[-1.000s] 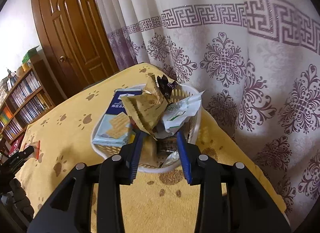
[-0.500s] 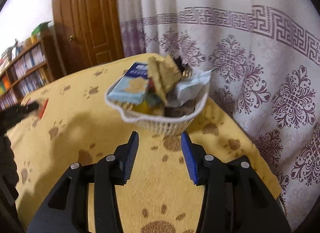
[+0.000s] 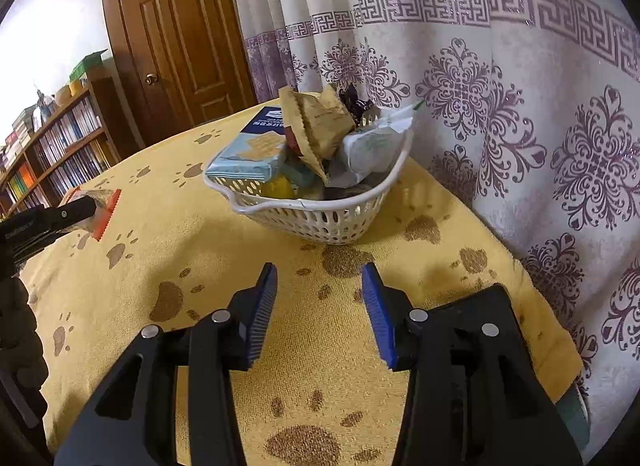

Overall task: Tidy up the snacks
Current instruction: 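Carry the bread packet into the white basket and open the left tool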

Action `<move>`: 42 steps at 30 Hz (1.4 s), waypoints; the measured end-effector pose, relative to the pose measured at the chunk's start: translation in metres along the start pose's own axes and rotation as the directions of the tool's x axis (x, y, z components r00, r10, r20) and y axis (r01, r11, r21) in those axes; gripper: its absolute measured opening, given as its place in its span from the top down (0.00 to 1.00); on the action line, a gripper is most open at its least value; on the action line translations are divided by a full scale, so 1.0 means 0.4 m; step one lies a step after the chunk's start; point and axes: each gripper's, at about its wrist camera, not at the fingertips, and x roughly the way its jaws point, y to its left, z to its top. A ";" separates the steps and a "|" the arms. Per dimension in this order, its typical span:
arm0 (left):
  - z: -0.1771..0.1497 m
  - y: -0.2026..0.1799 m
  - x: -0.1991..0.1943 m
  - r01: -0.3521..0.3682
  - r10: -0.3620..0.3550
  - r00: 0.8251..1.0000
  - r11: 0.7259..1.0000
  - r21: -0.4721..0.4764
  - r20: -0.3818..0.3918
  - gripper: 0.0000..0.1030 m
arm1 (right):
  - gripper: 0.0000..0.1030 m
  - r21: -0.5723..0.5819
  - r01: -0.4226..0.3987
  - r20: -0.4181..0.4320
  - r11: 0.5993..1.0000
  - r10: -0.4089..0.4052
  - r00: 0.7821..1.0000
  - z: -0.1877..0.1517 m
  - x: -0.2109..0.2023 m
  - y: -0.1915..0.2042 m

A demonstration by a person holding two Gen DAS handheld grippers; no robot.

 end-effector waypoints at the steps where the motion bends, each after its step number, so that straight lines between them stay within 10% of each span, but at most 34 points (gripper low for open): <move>1: 0.004 -0.018 -0.002 0.004 -0.005 1.000 1.000 0.016 0.002 0.60 | 0.56 0.003 -0.006 0.000 1.000 0.006 1.000 -0.002 0.001 -0.003; 22: 0.024 -0.403 0.117 0.208 -0.173 0.974 0.938 0.279 -0.143 0.60 | 0.56 0.045 -0.158 -0.020 0.986 0.159 0.987 -0.015 0.003 -0.061; 35: 0.020 -0.453 0.226 0.231 -0.176 0.962 0.933 0.276 -0.211 0.58 | 0.56 0.070 -0.189 -0.034 0.980 0.192 0.981 -0.020 0.013 -0.075; 42: 0.013 -0.438 0.216 0.230 -0.183 0.964 0.935 0.269 -0.191 0.41 | 0.56 0.067 -0.181 -0.031 0.981 0.183 0.983 -0.022 0.010 -0.076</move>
